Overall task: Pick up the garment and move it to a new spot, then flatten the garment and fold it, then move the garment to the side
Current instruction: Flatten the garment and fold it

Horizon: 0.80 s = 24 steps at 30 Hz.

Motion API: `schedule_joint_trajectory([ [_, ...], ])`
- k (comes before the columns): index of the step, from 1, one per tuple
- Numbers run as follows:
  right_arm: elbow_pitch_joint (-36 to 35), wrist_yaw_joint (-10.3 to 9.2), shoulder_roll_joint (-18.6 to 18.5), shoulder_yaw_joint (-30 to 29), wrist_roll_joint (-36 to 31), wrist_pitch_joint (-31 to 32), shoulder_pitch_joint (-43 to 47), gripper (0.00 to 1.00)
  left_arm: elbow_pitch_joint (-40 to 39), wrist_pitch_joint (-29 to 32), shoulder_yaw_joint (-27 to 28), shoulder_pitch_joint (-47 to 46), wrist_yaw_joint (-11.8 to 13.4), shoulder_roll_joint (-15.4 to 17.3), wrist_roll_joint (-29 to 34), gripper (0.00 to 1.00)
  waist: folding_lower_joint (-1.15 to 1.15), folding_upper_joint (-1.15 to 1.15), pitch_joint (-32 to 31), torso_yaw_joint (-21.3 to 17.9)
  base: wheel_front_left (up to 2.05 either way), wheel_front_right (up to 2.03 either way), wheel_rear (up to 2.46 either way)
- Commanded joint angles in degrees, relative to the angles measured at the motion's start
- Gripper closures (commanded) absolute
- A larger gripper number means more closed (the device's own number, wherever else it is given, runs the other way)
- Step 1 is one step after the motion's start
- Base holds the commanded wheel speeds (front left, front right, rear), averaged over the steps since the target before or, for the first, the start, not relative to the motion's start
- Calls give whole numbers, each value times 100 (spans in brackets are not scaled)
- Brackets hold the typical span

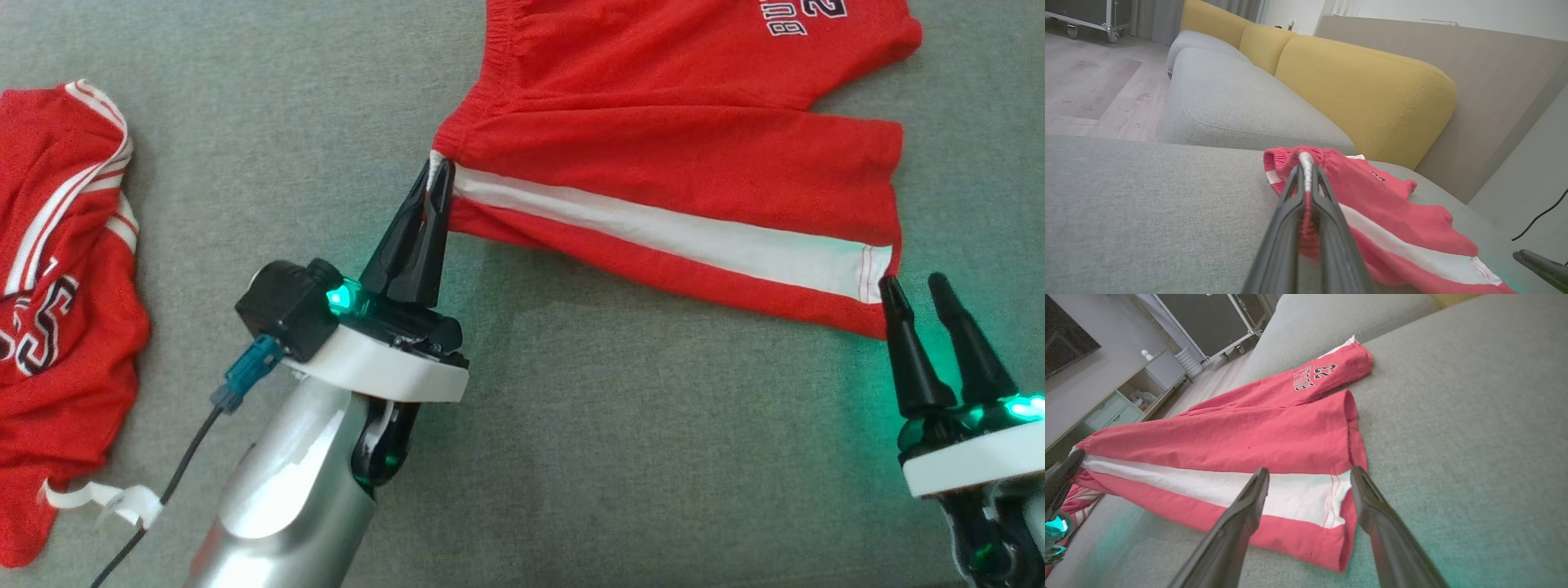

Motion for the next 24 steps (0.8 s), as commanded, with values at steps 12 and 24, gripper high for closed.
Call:
schedule_joint_trajectory([
  [12, 692, 39, -147, 502, 913, 199, -424, 0, -44, -29, -24, -133, 9, -71, 66, 100, 1, 0, 18, 242, 0, 0, 0],
  [24, 653, 39, -355, 307, 669, -166, -281, 0, -47, -29, -80, -118, 9, -114, 62, 100, 1, 0, -15, 346, 0, 0, 0],
])
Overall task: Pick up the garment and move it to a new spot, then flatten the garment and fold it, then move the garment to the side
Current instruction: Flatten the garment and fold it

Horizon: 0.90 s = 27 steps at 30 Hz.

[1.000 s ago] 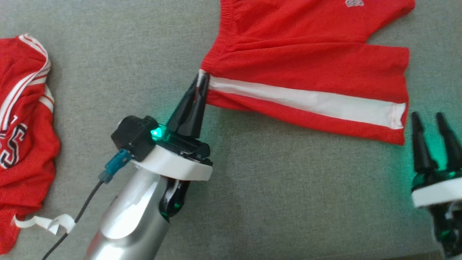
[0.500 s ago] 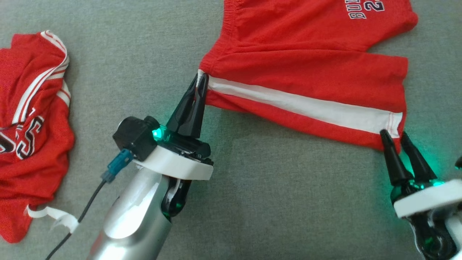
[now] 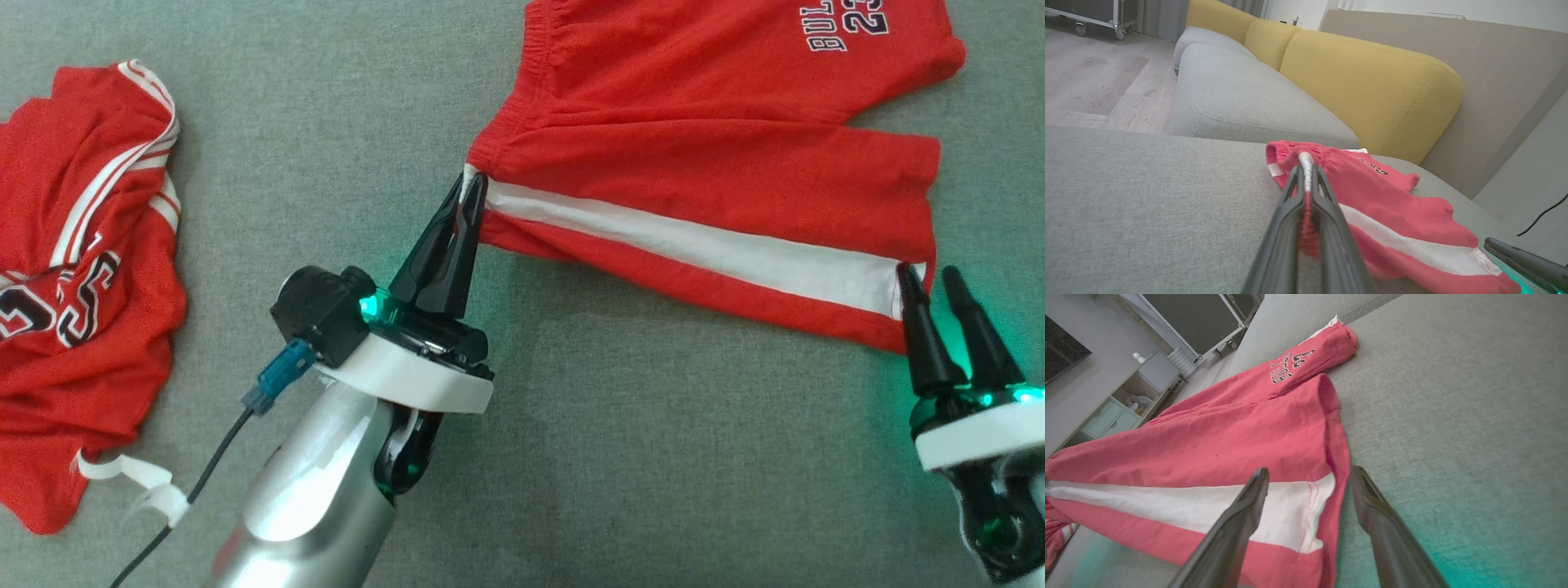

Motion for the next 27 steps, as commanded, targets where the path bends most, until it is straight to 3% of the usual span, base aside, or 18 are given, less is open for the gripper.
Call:
schedule_joint_trajectory([
  [1, -288, 39, -139, 85, 3, 49, 230, 0, -180, -29, 168, -89, 9, 13, 23, 100, 0, 0, -13, -9, 0, 0, 0],
  [19, -499, 39, 121, 38, 82, 611, 415, 3, -165, -29, 130, -99, 9, -52, 8, 100, 0, 0, 31, 111, 0, 0, 0],
  [22, -401, 39, 127, 24, 50, 571, 306, 87, -155, -29, 113, -90, 9, -60, 8, 100, 0, 0, 20, 131, 0, 0, 0],
  [23, -358, 39, 133, -16, 20, 519, 266, 100, -151, -29, 106, -85, 9, -63, 7, 100, 0, 0, 9, 138, 0, 0, 0],
  [27, -377, 39, 99, -76, -61, 307, 191, 100, -115, -29, 96, -28, 9, -57, -10, 100, 0, 0, -134, 147, 0, 0, 0],
])
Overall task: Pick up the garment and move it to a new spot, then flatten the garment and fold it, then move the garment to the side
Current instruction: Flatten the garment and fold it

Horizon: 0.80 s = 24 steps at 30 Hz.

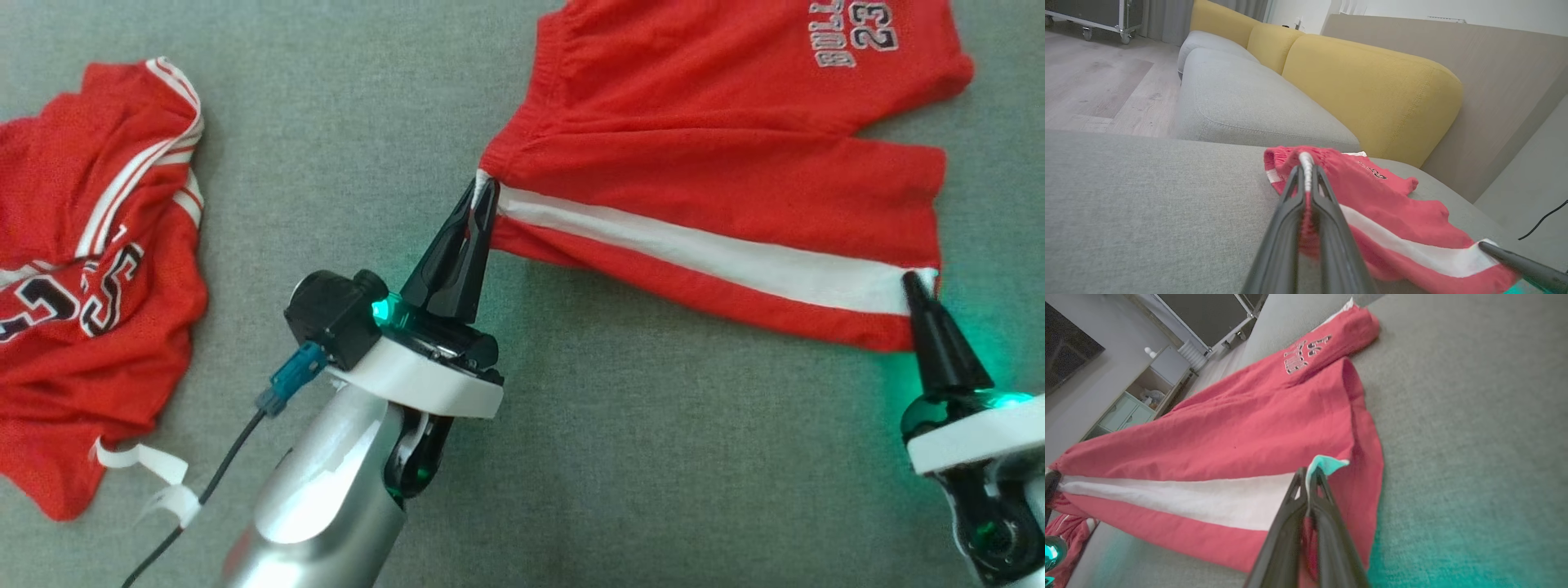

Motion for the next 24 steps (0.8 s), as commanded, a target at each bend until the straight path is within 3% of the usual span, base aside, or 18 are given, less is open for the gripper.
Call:
schedule_joint_trajectory([
  [1, -179, 39, -121, 19, -49, -131, 54, 100, -165, -29, 172, -16, 9, 38, -8, 100, 0, 0, -104, -13, 0, 0, 0],
  [7, -815, 39, -364, -434, 6, -293, -5, 100, -448, -29, 312, -113, 9, 260, 98, 100, 0, 0, -466, -187, 0, 0, 0],
  [11, -1471, 39, -662, -948, -132, -158, -506, 100, -655, -29, 184, -776, 9, 668, 103, 100, 0, 0, -427, -338, 0, 0, 0],
  [17, -1467, 39, -745, -1363, -576, 435, -2848, 100, -344, -29, -340, -2810, 9, 1300, -258, 100, 0, 0, 146, -525, 0, 0, 0],
  [20, -866, 39, -546, -1362, -757, 611, -4281, 100, 132, -29, -348, -3950, 9, 1284, -449, 100, 0, 0, 458, -539, 0, 0, 0],
  [24, 99, 39, -268, -1427, -945, 413, -6007, 100, 493, -29, 86, -5106, 9, 1034, -290, 100, 0, 0, 774, -533, 0, 0, 0],
])
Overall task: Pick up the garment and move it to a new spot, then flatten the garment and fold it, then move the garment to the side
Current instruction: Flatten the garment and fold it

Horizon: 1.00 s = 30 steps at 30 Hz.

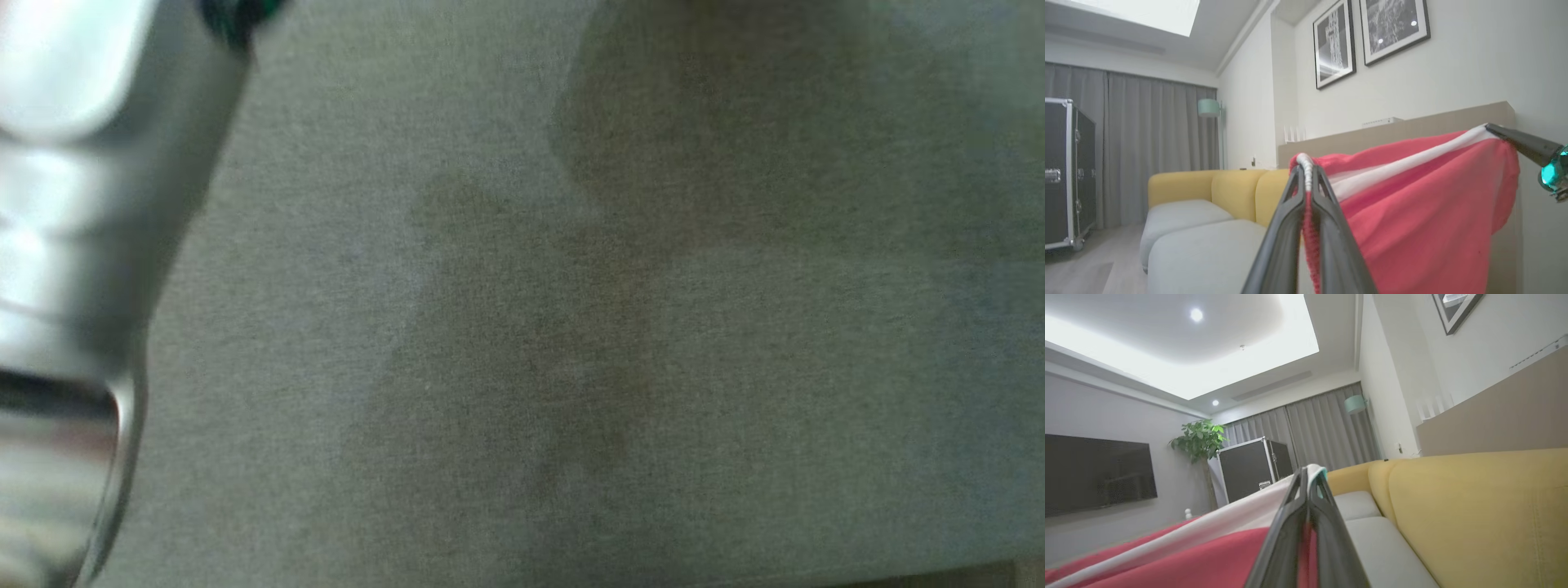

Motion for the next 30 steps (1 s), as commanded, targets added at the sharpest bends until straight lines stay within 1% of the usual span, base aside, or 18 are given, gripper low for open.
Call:
schedule_joint_trajectory([
  [1, 62, 37, -48, -54, -130, -116, -370, 100, -82, -23, 361, -355, 10, 124, 121, 100, -2, 0, 287, -19, 0, 0, 0],
  [3, 345, 37, -39, 33, -218, -265, -962, 100, -120, -23, 569, -643, 10, -9, 245, 100, -2, 0, 366, 0, 0, 0, 0],
  [6, 405, 37, -164, 276, -135, -428, -1398, 100, -421, -23, 740, -700, 10, -121, 339, 100, -2, 0, 398, 30, 0, 0, 0],
  [8, 298, 37, -290, 382, 24, -491, -1354, 100, -688, -23, 800, -475, 10, -150, 350, 100, -2, 0, 367, 52, 0, 0, 0],
  [11, 20, 37, -558, 468, 310, -481, -839, 100, -1046, -23, 640, 173, 10, -76, 363, 100, -2, 0, 282, 71, 0, 0, 0],
  [13, -195, 37, -708, 432, 479, -447, -226, 100, -1252, -23, 472, 693, 10, 29, 392, 100, -2, 0, 218, 68, 0, 0, 0],
  [15, -420, 37, -817, 380, 614, -366, 570, 100, -1421, -23, 354, 1316, 10, 112, 418, 100, -2, 0, 140, 53, 0, 0, 0],
  [18, -637, 37, -846, 226, 672, -242, 1972, 100, -1552, -23, 14, 2325, 10, 307, 623, 100, -2, 0, -7, 7, 0, 0, 0],
  [21, -730, 37, -625, -159, 621, -156, 3328, 100, -1627, -23, -183, 3359, 10, 270, 670, 100, -2, 0, -172, -13, 0, 0, 0],
  [25, -1120, 37, -137, -637, 658, -160, 4760, 100, -1640, -23, -433, 4466, 10, 246, 925, 100, -2, 0, -404, -64, 0, 0, 0],
  [26, -1304, 37, 111, -903, 750, -176, 5348, 100, -1599, -23, -438, 4893, 10, 219, 1079, 100, -2, 0, -536, -60, 0, 0, 0],
  [27, -1378, 37, 239, -1065, 825, -191, 5611, 100, -1589, -23, -415, 5078, 10, 194, 1174, 100, -2, 0, -602, -49, 0, 0, 0],
  [30, -1593, 37, 500, -1423, 996, -186, 6273, 100, -1696, -23, -208, 5617, 10, -6, 1201, 100, -2, 0, -777, -27, 0, 0, 0],
])
